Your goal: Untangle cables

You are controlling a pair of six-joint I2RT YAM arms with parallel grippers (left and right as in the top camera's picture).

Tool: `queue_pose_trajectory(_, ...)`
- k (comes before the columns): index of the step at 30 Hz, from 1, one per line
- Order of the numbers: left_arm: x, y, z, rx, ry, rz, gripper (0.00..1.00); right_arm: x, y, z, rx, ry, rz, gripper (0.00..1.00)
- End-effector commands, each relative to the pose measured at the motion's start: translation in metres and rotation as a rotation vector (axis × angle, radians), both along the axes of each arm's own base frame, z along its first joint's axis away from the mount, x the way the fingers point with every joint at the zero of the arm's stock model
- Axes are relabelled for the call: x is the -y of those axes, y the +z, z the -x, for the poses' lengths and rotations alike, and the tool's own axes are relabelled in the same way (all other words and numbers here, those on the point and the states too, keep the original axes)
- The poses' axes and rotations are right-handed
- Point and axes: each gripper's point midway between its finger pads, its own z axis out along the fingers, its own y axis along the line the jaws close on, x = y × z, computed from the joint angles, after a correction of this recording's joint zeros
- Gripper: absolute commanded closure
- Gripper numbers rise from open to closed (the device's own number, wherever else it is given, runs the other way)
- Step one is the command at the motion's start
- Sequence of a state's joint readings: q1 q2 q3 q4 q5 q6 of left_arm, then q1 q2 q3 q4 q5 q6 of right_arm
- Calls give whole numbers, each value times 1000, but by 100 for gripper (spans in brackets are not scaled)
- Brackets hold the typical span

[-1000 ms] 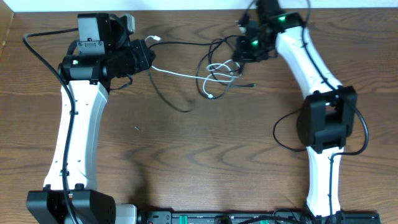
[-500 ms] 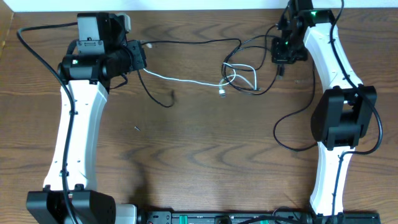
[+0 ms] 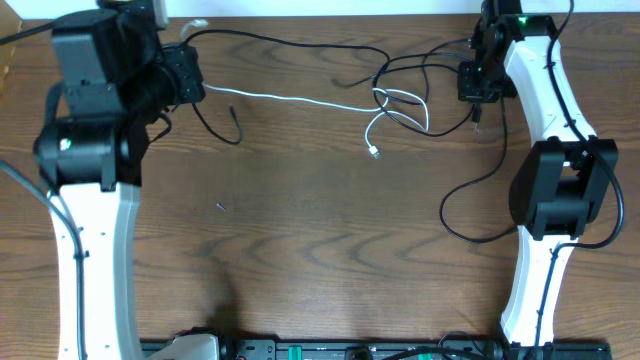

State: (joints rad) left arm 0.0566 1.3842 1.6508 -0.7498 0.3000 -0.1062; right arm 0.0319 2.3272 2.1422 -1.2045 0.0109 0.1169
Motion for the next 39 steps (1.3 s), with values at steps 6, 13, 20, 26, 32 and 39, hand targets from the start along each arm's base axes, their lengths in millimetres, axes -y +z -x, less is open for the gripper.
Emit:
queue_pose_trajectory(6, -12, 42, 15, 123, 41, -35, 92, 25, 17, -2, 36, -34, 40, 99)
queue_pose_trajectory(13, -30, 42, 19, 114, 94, -30, 92, 51, 16, 2, 26, -68, 25, 99)
queue_pose_trajectory(20, -28, 21, 16, 38, 81, -16, 92, 13, 20, 7, 34, 212, -195, 99)
queue_pose_trajectory(26, -15, -5, 10, -55, 12, 38, 92, -13, 25, 16, 35, 330, -317, 99)
queue_pose_trajectory(32, 5, -27, 1, -127, -88, 118, 92, -34, 30, 26, 20, 400, -401, 99)
queue_pose_trajectory(39, 30, -49, -8, -196, -150, 126, 66, -61, 35, 41, -17, 466, -472, 82)
